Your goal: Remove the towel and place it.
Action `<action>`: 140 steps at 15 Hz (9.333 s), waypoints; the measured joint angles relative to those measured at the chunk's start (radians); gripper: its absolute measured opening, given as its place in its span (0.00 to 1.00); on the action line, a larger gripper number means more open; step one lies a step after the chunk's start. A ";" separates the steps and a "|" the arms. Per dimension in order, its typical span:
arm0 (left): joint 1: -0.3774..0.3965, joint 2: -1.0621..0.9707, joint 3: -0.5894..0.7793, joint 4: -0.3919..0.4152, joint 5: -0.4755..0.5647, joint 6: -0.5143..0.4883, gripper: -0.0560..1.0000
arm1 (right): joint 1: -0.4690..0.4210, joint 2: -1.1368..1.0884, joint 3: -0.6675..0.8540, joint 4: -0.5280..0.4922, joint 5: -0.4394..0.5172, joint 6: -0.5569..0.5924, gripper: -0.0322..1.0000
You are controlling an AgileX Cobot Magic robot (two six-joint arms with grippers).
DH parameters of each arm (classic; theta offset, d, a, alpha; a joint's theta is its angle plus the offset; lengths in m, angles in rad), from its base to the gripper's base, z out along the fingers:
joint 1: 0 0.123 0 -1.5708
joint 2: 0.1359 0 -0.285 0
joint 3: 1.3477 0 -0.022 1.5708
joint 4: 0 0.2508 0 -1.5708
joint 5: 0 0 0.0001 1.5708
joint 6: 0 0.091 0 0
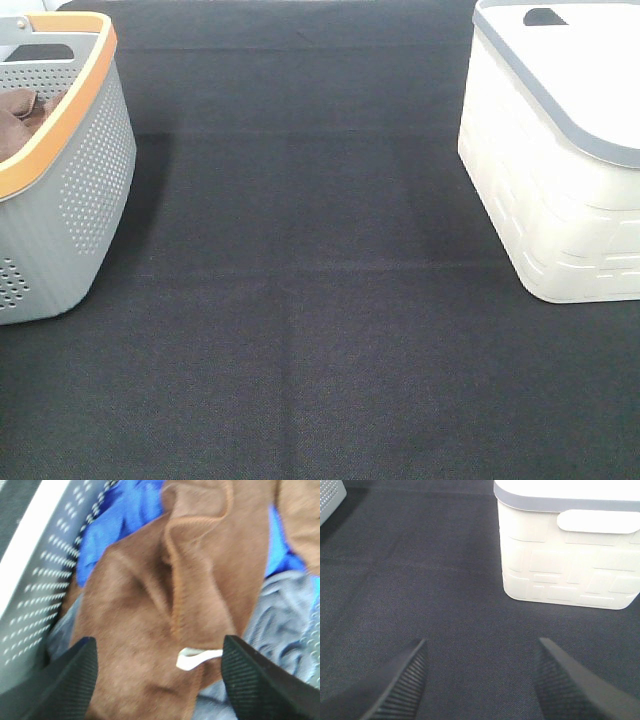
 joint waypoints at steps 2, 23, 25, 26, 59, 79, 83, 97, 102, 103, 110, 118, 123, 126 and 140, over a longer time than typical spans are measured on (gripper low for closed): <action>0.000 0.000 0.000 -0.003 -0.018 0.000 0.69 | 0.000 0.000 0.000 0.000 0.000 0.000 0.60; 0.000 0.126 -0.010 -0.134 -0.158 0.159 0.05 | 0.000 0.000 0.000 0.000 0.000 0.000 0.60; 0.000 0.056 -0.010 -0.138 -0.154 0.247 0.05 | 0.000 0.000 0.000 0.003 0.000 0.000 0.60; 0.000 0.023 -0.010 -0.147 -0.154 0.267 0.05 | 0.000 0.000 0.000 0.007 0.000 0.000 0.60; -0.571 -0.388 -0.010 -1.372 -0.444 1.144 0.05 | 0.049 0.365 -0.018 0.668 -0.271 -0.454 0.60; -0.679 -0.377 -0.010 -1.380 -0.436 1.144 0.05 | 0.526 1.251 -0.298 0.762 -0.914 -0.953 0.69; -0.679 -0.377 -0.010 -1.380 -0.433 1.145 0.05 | 0.530 1.290 -0.348 0.799 -0.837 -0.953 0.69; -0.679 -0.377 -0.010 -1.380 -0.391 1.145 0.05 | 0.533 1.380 -0.348 0.833 -0.866 -0.971 0.68; -0.679 -0.377 -0.010 -1.380 -0.390 1.145 0.05 | 0.533 1.382 -0.394 0.896 -0.900 -0.989 0.66; -0.679 -0.377 -0.010 -1.380 -0.390 1.145 0.05 | 0.533 1.382 -0.394 0.896 -0.900 -0.989 0.66; -0.679 -0.363 -0.010 -1.381 -0.388 1.145 0.05 | 0.551 1.437 -0.440 0.896 -0.891 -0.990 0.49; -0.679 -0.361 -0.010 -1.386 -0.388 1.145 0.05 | 0.552 1.520 -0.447 0.896 -0.895 -0.990 0.32; -0.679 -0.361 -0.010 -1.365 -0.397 1.200 0.05 | 0.552 1.520 -0.447 0.896 -0.882 -0.989 0.03; -0.679 -0.361 -0.010 -1.225 -0.459 1.211 0.05 | 0.552 1.470 -0.447 0.793 -0.789 -0.872 0.03; -0.679 -0.344 -0.010 -0.370 -0.422 0.632 0.05 | 0.552 1.332 -0.722 -0.495 -0.434 0.230 0.03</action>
